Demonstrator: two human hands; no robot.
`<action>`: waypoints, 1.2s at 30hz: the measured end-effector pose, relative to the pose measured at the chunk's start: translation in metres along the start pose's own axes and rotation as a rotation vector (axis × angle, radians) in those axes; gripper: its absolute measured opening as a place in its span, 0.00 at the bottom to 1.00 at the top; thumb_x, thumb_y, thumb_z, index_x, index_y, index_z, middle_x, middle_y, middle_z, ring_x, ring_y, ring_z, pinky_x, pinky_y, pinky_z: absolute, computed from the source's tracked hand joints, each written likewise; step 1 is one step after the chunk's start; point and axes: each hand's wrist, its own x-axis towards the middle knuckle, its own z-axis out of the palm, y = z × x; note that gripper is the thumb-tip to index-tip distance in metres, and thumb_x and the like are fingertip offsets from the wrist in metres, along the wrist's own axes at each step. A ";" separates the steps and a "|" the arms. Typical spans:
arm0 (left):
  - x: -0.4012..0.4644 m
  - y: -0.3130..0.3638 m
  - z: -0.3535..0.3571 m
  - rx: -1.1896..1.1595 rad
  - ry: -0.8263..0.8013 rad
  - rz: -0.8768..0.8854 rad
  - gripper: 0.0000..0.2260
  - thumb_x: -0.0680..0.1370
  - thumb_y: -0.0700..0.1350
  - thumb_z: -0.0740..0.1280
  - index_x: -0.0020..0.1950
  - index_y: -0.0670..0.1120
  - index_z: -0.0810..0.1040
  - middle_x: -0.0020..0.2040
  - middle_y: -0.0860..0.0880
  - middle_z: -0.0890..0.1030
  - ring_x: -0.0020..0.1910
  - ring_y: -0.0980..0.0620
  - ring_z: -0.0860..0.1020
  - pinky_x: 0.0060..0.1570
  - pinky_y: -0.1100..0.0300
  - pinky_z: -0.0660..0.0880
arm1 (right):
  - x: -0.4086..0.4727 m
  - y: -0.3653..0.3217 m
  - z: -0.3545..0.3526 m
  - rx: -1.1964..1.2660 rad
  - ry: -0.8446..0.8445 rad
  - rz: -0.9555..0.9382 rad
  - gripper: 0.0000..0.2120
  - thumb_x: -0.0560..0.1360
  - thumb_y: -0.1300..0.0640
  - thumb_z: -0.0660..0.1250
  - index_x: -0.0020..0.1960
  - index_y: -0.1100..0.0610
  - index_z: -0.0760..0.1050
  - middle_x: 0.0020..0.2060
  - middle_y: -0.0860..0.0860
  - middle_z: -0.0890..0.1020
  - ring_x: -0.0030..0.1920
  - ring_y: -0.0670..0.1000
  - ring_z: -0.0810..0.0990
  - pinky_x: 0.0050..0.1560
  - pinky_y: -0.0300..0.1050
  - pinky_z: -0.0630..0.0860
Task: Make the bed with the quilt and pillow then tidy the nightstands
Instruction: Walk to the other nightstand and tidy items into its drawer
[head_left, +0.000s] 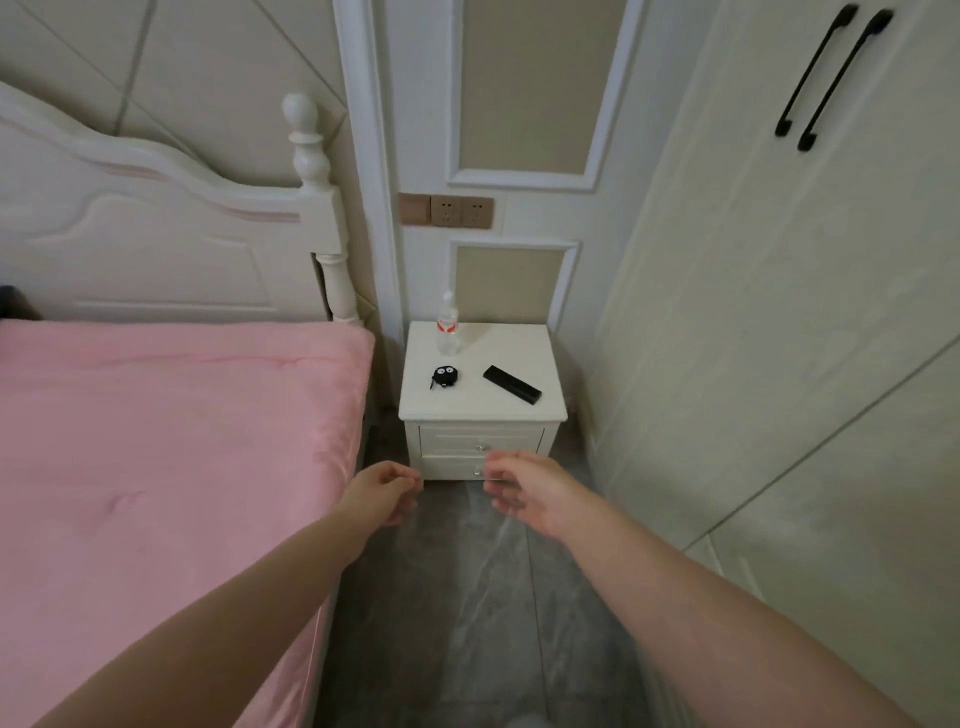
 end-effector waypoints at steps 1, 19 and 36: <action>0.016 0.006 0.002 0.007 -0.019 -0.005 0.06 0.80 0.41 0.63 0.52 0.45 0.79 0.51 0.46 0.82 0.48 0.49 0.81 0.41 0.62 0.76 | 0.012 -0.006 0.000 -0.004 0.003 0.007 0.10 0.74 0.62 0.70 0.54 0.55 0.81 0.48 0.54 0.84 0.44 0.51 0.83 0.42 0.45 0.79; 0.261 0.070 0.046 -0.071 0.134 -0.124 0.06 0.79 0.41 0.64 0.50 0.47 0.80 0.50 0.47 0.82 0.49 0.49 0.81 0.48 0.57 0.79 | 0.276 -0.106 -0.050 -0.272 0.194 0.154 0.06 0.78 0.59 0.66 0.53 0.55 0.80 0.48 0.53 0.83 0.46 0.50 0.81 0.38 0.41 0.75; 0.485 -0.071 0.093 0.343 -0.226 -0.049 0.15 0.78 0.43 0.66 0.65 0.51 0.75 0.66 0.52 0.74 0.64 0.52 0.74 0.65 0.58 0.70 | 0.533 0.004 -0.051 -1.199 -0.193 0.249 0.27 0.78 0.56 0.64 0.76 0.54 0.63 0.72 0.54 0.68 0.70 0.53 0.69 0.70 0.42 0.64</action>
